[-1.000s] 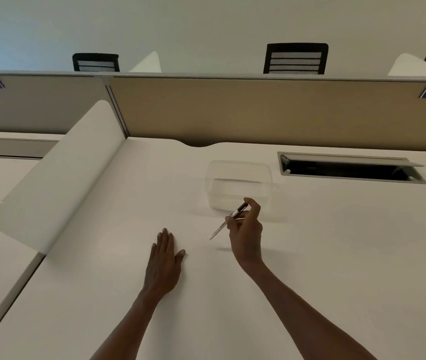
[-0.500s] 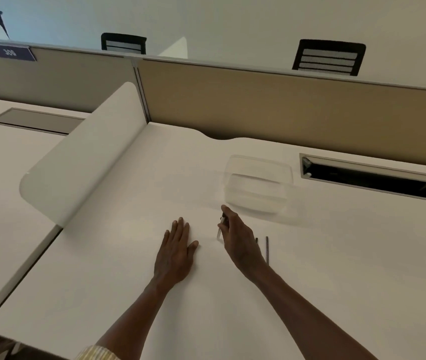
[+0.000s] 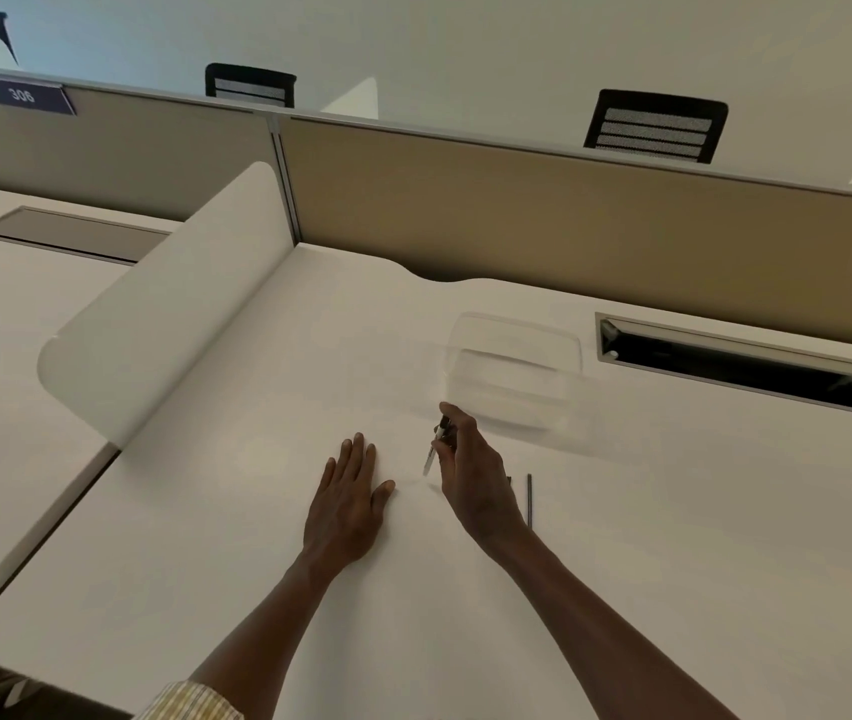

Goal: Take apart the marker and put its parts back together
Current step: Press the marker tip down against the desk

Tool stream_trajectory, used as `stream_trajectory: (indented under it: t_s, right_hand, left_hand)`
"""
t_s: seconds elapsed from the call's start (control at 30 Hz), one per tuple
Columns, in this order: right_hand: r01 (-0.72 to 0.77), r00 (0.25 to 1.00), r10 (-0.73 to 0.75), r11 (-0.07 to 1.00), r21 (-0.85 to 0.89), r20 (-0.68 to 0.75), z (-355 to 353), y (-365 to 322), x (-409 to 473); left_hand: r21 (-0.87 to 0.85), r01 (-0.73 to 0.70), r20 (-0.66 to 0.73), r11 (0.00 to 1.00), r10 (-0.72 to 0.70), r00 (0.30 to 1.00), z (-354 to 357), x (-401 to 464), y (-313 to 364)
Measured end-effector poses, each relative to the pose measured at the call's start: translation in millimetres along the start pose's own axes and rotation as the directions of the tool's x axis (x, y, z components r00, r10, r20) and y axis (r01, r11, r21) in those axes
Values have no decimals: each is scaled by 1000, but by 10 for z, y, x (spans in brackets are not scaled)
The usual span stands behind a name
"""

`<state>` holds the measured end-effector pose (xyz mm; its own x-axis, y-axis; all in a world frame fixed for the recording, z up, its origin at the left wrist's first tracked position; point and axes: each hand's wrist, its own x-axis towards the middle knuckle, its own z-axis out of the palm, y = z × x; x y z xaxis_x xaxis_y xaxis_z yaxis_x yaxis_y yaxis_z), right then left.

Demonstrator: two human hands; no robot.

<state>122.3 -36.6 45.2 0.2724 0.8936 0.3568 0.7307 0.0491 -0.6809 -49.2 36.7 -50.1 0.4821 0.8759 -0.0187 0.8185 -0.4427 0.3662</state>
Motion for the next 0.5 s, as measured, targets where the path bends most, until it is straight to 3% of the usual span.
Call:
stream_trajectory:
  t_s: [0.2,0.5]
  right_hand:
    - [113,992,-109,991,-65,71,68,85,-45]
    - [111,993,-107,991,-74,59,79,110,-40]
  left_hand:
    - [10,2,1,1000,-2,1000,4,3,-6]
    - [3,-1,-10,1000,1,1000,-1,4,5]
